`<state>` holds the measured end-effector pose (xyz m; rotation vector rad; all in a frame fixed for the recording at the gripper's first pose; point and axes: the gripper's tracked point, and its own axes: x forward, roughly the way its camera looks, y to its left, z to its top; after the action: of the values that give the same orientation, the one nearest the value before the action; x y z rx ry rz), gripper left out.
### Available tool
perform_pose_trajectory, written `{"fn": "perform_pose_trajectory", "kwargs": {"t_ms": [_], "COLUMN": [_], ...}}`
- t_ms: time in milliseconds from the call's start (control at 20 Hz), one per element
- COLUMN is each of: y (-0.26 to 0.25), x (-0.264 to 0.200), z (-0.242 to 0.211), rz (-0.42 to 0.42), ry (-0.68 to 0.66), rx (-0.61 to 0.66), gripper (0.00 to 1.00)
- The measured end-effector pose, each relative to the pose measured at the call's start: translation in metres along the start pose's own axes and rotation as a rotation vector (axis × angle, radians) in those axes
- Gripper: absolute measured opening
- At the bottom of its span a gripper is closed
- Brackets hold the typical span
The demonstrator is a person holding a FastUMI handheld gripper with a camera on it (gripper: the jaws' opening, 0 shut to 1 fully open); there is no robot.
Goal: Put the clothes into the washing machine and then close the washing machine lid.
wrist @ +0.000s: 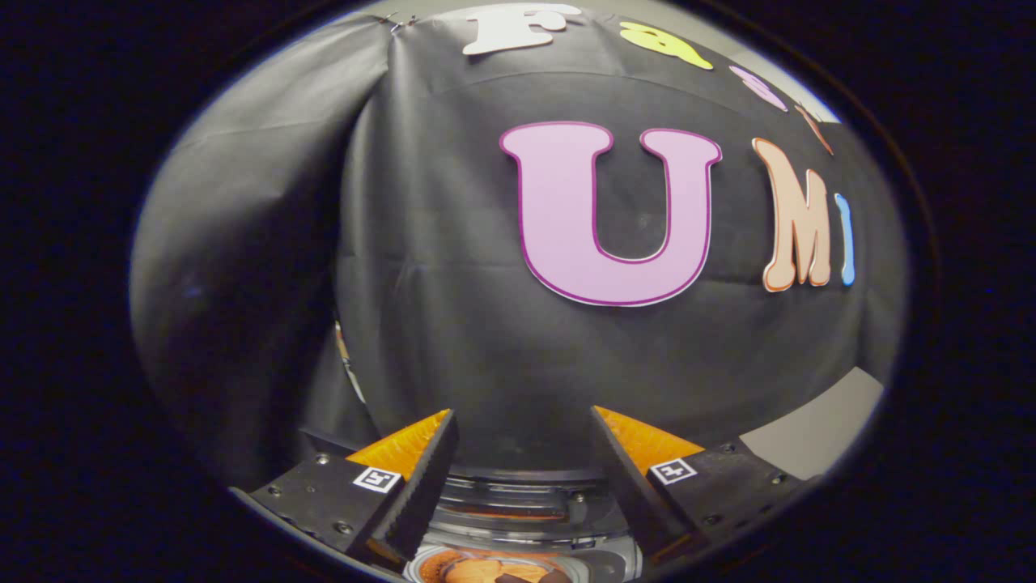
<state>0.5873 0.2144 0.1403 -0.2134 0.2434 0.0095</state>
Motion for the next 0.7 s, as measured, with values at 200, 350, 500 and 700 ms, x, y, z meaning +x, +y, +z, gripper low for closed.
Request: {"fn": "perform_pose_trajectory", "kwargs": {"t_ms": [200,350,500,700], "y": [0.004,0.001,-0.001,0.002], "x": [0.02,0.027,0.026,0.027], "z": [-0.021,-0.037,-0.035,-0.033], "rz": [-0.022,-0.052,-0.039,-0.032], "ry": [0.052,0.122,0.08,0.076], "rx": [0.001,0.034,0.051,0.072], "gripper": [0.96,0.95,0.95,0.96]}}
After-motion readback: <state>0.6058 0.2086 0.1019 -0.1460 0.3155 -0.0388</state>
